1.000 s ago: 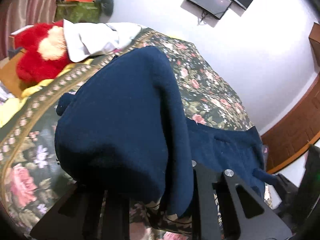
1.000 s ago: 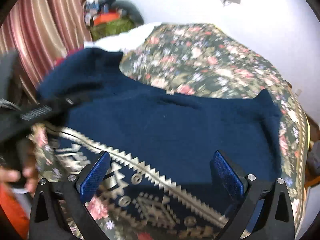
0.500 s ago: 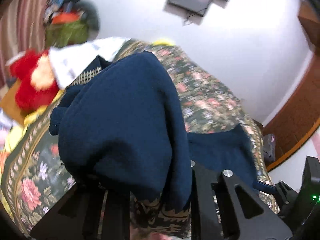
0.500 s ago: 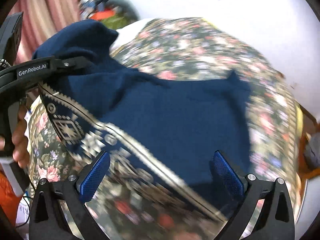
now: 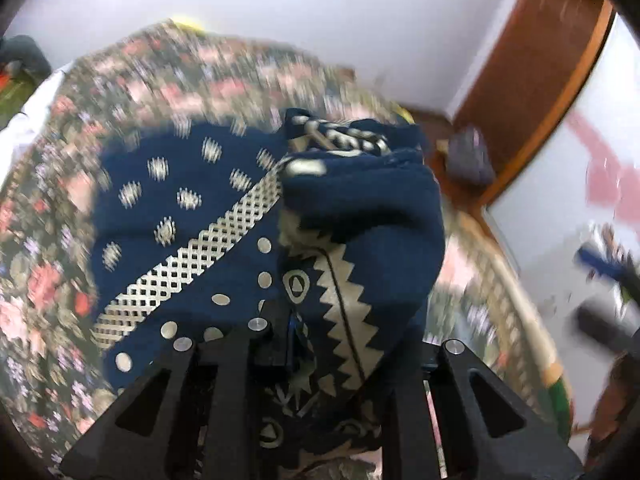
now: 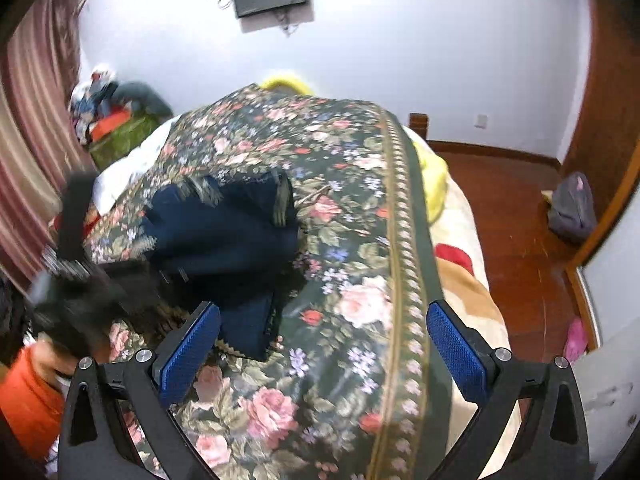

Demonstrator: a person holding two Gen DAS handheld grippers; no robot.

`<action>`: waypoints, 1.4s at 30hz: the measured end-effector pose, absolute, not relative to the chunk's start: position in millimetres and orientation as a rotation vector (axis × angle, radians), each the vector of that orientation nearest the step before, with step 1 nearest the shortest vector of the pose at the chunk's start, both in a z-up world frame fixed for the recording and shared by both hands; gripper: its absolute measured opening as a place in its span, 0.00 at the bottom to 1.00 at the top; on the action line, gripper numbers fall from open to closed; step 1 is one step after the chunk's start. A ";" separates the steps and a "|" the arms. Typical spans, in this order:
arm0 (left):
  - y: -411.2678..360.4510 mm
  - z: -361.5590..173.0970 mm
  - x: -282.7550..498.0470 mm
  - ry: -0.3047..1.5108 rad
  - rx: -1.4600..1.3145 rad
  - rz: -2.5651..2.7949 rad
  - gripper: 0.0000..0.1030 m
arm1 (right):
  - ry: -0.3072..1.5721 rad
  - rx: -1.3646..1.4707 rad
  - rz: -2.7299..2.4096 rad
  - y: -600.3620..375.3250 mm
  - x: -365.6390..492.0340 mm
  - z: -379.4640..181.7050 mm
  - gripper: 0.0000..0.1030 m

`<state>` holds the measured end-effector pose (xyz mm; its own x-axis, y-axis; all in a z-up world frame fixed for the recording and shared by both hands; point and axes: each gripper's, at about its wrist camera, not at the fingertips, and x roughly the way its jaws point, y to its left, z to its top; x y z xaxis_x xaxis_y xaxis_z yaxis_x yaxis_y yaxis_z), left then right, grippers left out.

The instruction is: Fold large clothes

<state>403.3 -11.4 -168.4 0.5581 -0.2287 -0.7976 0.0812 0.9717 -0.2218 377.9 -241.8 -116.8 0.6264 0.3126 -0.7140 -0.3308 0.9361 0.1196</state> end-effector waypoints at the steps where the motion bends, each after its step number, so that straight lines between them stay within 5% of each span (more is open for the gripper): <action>1: -16.0 -169.5 401.2 0.961 -0.122 -0.180 0.15 | 0.810 -0.014 0.364 -247.1 375.4 -115.7 1.00; 3: -20.1 -163.7 398.1 0.953 -0.069 -0.184 0.18 | 0.804 0.000 0.359 -256.0 371.7 -113.5 1.00; 5: -18.6 -155.9 396.1 0.970 -0.070 -0.226 0.32 | 0.798 0.008 0.359 -259.7 368.7 -110.5 1.00; 7: -21.4 -151.1 393.3 0.986 -0.096 -0.274 0.57 | 0.790 0.015 0.355 -261.8 365.5 -107.7 1.00; 9: -24.6 -140.3 384.8 0.988 -0.122 -0.323 0.63 | 0.785 0.030 0.360 -264.8 363.1 -104.4 1.00; 21: 37.4 -83.8 333.4 0.875 -0.169 -0.256 0.70 | 0.793 0.064 0.514 -215.8 375.2 -87.6 1.00; 32: 66.2 -150.5 345.7 0.993 -0.140 -0.164 0.71 | 1.070 0.051 0.508 -162.9 437.2 -183.0 1.00; 42: 83.6 -134.9 345.0 0.984 -0.127 -0.193 0.75 | 1.137 -0.025 0.568 -182.2 429.1 -203.9 1.00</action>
